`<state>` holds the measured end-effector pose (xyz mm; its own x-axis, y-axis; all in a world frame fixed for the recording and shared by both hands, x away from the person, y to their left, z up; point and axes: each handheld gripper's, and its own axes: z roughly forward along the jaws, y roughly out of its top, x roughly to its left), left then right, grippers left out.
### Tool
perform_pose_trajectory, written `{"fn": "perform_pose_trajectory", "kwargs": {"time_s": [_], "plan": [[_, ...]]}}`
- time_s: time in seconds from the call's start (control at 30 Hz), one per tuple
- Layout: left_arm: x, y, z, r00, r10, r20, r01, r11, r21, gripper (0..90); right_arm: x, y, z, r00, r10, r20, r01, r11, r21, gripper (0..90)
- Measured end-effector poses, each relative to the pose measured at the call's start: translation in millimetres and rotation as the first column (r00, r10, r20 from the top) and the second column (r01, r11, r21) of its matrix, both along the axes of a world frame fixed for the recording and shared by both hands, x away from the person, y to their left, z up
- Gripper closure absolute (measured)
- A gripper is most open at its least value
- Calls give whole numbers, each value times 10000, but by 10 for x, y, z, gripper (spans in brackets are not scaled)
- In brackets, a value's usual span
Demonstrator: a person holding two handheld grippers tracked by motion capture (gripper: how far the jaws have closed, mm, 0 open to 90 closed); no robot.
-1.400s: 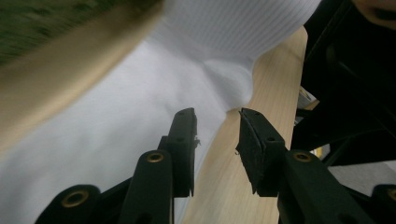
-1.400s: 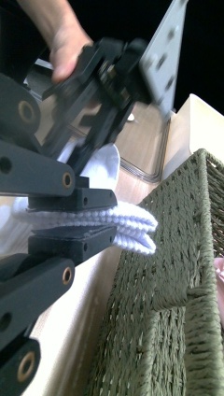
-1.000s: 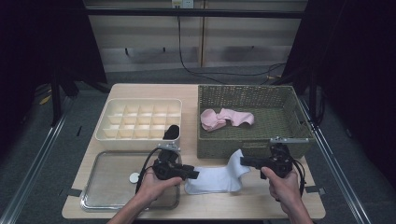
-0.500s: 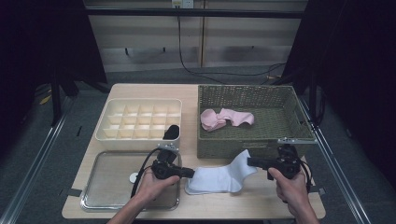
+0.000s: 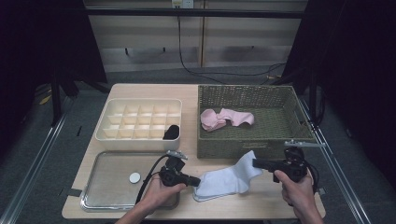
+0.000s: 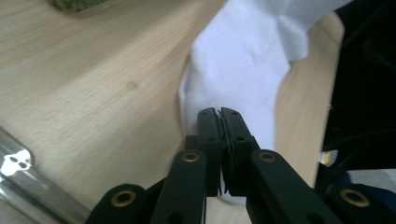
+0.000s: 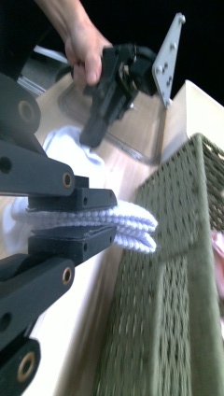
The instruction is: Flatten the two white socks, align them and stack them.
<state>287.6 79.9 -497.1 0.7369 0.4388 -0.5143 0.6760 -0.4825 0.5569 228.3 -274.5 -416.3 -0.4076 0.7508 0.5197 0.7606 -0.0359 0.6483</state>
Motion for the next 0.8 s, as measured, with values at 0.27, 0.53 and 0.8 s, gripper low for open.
{"fn": "perform_pose_trajectory", "kwargs": {"time_s": [0.27, 0.53, 0.8], "plan": [[14, -6, -25, 9998, 180, -13, -180, 9998, -89, 872, 113, 437, 11, 9946, 1039, 28, -1039, 9946, -25, 813], [18, 43, 26, 9995, 252, 190, -249, 9996, -130, 756, 201, 738, -115, 9865, 1620, -247, -1622, 9867, -75, 809], [-7, 68, 27, 9989, 184, 422, -192, 9997, 175, 776, 247, 909, -217, 9799, 1940, -473, -1951, 9806, -198, 805]]}}
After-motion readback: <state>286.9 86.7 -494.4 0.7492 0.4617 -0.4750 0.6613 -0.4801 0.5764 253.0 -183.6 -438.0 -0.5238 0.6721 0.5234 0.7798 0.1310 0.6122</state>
